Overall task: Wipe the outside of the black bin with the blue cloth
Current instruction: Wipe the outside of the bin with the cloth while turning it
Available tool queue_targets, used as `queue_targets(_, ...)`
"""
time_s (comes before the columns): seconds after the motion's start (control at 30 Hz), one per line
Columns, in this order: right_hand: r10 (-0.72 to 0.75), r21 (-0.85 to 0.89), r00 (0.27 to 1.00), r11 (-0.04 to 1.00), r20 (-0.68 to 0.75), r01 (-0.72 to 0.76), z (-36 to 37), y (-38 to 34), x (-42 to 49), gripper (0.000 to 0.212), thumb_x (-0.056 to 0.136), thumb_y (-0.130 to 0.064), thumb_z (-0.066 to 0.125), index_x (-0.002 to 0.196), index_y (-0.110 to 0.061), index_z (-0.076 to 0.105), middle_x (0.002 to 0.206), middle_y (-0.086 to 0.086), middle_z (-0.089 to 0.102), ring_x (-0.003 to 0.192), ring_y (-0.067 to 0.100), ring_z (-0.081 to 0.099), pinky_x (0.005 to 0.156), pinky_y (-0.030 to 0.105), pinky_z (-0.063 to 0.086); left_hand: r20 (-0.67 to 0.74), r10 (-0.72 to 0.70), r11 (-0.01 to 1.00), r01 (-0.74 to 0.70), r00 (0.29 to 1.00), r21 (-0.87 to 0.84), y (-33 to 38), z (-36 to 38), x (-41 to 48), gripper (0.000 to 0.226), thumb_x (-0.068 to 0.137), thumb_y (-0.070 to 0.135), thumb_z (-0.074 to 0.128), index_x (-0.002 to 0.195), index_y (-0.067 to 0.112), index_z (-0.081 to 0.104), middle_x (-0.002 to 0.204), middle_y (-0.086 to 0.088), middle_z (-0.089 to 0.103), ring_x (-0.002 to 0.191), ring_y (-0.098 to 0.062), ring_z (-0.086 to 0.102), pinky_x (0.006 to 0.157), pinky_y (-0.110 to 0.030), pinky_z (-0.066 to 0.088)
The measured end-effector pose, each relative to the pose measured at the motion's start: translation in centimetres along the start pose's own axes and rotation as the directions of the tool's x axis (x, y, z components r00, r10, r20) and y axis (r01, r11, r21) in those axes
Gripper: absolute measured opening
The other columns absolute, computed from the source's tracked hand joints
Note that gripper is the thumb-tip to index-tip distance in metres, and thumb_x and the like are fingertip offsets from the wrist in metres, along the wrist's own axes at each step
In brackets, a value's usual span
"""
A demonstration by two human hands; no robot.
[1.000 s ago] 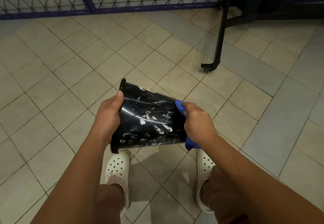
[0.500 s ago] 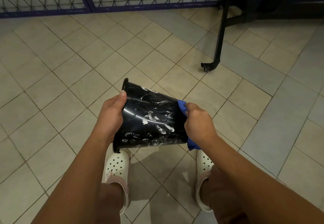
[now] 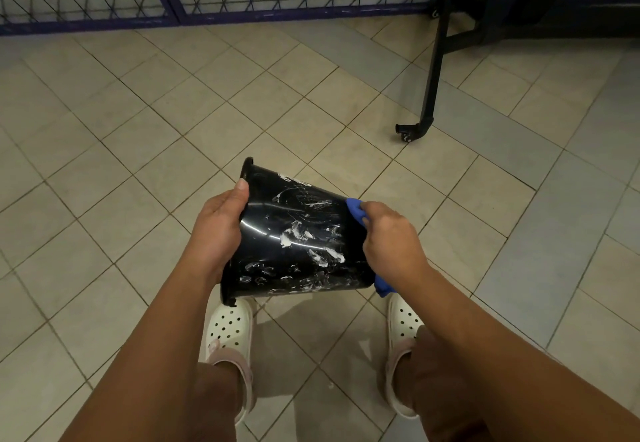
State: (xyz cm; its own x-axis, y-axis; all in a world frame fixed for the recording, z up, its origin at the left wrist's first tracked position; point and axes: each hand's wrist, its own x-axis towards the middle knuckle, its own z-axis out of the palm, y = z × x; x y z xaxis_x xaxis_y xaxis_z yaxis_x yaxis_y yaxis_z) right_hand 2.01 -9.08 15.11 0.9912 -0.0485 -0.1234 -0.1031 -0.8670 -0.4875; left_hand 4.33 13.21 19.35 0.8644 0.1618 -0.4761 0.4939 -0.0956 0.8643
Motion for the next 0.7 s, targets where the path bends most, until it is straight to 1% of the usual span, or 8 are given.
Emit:
queue_targets(0.07,-0.097,0.003,0.995,0.995,0.009,0.097,0.18,-0.15,0.08,0.035,0.088,0.001,0.045,0.118,-0.010,0.057,0.112,0.005,0.061,0.096,0.029,0.055,0.078,0.030,0.040,0.012,-0.026,1.000,0.026,1.000,-0.006,-0.18,-0.21,0.26,0.050,0.093,0.058,0.052,0.119,0.017,0.066,0.104,-0.007,0.073,0.097,-0.027,0.070,0.075,-0.037,0.057)
queue_targets(0.13,-0.134,0.032,0.991,0.991,0.026,0.133,-0.03,-0.20,0.43,0.036,0.088,0.002,0.044,0.121,-0.010,0.056,0.114,0.005,0.061,0.096,0.030,0.054,0.079,0.030,0.039,0.025,-0.009,1.000,0.009,1.000,0.000,-0.11,-0.21,0.24,0.047,0.095,0.055,0.051,0.116,0.016,0.067,0.099,-0.007,0.074,0.093,-0.026,0.072,0.073,-0.036,0.057)
queue_targets(0.23,-0.048,0.050,0.998,0.998,0.042,0.046,-0.61,-0.15,0.78,0.037,0.091,-0.001,0.043,0.125,-0.010,0.053,0.117,0.008,0.061,0.102,0.030,0.056,0.084,0.031,0.042,0.071,0.062,0.998,-0.063,0.996,0.015,0.27,0.21,-0.17,0.038,0.101,0.044,0.046,0.100,0.017,0.072,0.082,-0.001,0.077,0.076,-0.017,0.074,0.067,-0.028,0.056)
queue_targets(0.3,0.047,0.012,0.998,0.999,0.047,-0.048,-0.73,-0.02,0.82,0.033,0.091,-0.003,0.043,0.122,-0.008,0.055,0.114,0.011,0.062,0.102,0.029,0.057,0.079,0.027,0.039,0.081,0.087,0.996,-0.088,0.993,0.017,0.26,0.34,-0.28,0.037,0.102,0.041,0.045,0.097,0.018,0.073,0.080,0.001,0.077,0.074,-0.015,0.074,0.066,-0.026,0.055)
queue_targets(0.37,0.072,-0.044,0.997,0.997,0.025,-0.070,-0.78,-0.09,0.56,0.031,0.090,-0.002,0.043,0.118,-0.005,0.055,0.110,0.012,0.062,0.099,0.029,0.057,0.074,0.025,0.036,0.072,0.081,0.997,-0.081,0.994,0.003,0.26,0.30,-0.37,0.037,0.101,0.042,0.045,0.096,0.018,0.073,0.080,0.000,0.077,0.075,-0.016,0.074,0.072,-0.031,0.056)
queue_targets(0.43,0.035,-0.067,0.999,0.997,-0.001,-0.035,-0.68,-0.34,0.28,0.032,0.089,-0.001,0.044,0.119,-0.005,0.055,0.112,0.012,0.061,0.100,0.030,0.056,0.076,0.027,0.038,0.047,0.057,0.998,-0.057,0.997,-0.007,0.26,0.23,-0.28,0.037,0.100,0.044,0.047,0.096,0.018,0.073,0.082,-0.002,0.077,0.081,-0.022,0.074,0.080,-0.038,0.056)
queue_targets(0.6,-0.125,0.046,0.991,0.991,0.038,0.123,-0.49,-1.00,0.39,0.038,0.090,0.001,0.044,0.125,-0.009,0.054,0.117,0.007,0.061,0.106,0.028,0.053,0.080,0.028,0.038,0.061,0.040,0.999,-0.041,0.997,0.013,0.15,0.54,-0.11,0.035,0.099,0.046,0.049,0.093,0.022,0.074,0.084,-0.001,0.077,0.087,-0.026,0.072,0.086,-0.044,0.055)
queue_targets(0.7,-0.049,0.084,0.995,0.996,0.082,0.042,-0.60,-0.60,0.79,0.036,0.094,-0.003,0.041,0.128,-0.010,0.052,0.118,0.010,0.061,0.105,0.028,0.055,0.082,0.028,0.040,0.064,0.062,0.997,-0.065,0.996,0.043,0.15,0.63,-0.36,0.036,0.100,0.046,0.048,0.096,0.021,0.074,0.088,-0.002,0.077,0.091,-0.026,0.072,0.089,-0.043,0.055)
